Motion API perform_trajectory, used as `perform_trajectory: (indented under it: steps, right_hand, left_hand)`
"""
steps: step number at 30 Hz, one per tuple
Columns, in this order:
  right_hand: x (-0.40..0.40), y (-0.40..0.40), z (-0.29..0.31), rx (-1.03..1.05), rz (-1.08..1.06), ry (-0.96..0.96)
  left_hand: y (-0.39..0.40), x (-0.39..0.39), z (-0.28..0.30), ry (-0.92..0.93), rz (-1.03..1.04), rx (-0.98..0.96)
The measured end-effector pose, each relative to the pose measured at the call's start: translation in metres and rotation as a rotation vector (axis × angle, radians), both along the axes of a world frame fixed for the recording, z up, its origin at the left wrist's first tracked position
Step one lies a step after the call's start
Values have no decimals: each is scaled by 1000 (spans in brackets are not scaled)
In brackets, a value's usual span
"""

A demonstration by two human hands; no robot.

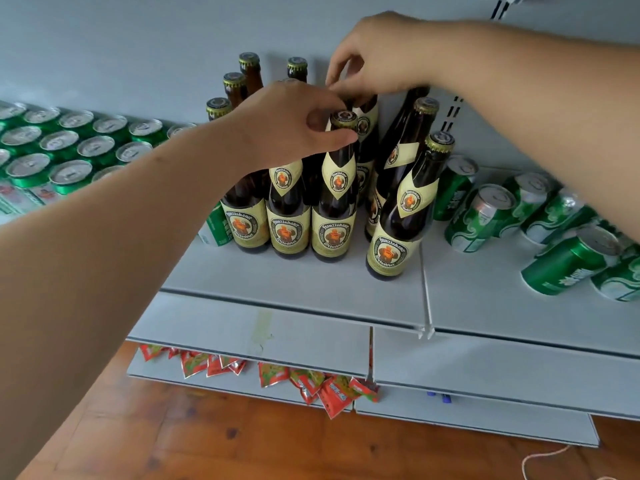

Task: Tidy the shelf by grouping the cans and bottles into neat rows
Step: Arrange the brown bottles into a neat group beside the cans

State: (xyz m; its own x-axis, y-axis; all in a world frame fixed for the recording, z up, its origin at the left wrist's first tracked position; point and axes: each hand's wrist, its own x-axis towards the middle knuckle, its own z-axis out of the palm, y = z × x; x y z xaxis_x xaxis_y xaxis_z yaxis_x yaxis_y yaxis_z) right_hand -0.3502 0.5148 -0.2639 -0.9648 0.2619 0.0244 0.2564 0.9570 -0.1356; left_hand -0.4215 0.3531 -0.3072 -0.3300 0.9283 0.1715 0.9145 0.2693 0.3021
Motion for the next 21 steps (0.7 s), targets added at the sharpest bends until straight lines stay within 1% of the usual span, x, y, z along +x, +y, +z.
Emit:
perform_trajectory:
  steps: [2,3,4,6,8,10,13,15,21]
  right_hand:
    - [1,12,7,-12,-60,105]
    - [2,18,10,18,-92,154]
    - [2,23,10,61,-110,164]
    - [0,28,7,158,-130,49]
    - [-3,26,0,204,-137,-73]
    - [-9,27,-6,182,-136,-72]
    - [-14,31,-7,109,-172,-1]
    - [-16,34,-9,101,-170,30]
    - [-21,40,-15,108,-112,120]
  left_hand:
    - [-1,-3,6,-13,-11,-59]
    - [-3,-4,10,-14,-28,-77]
    - [-5,-7,14,-2,-43,-73]
    - [-9,-13,16,61,-32,10]
    - [-11,-19,12,122,30,80]
    - [-9,-21,4,113,64,74]
    - [-3,-23,-9,105,33,31]
    - [0,-24,-17,100,2,12]
    - [0,-22,-24,81,10,77]
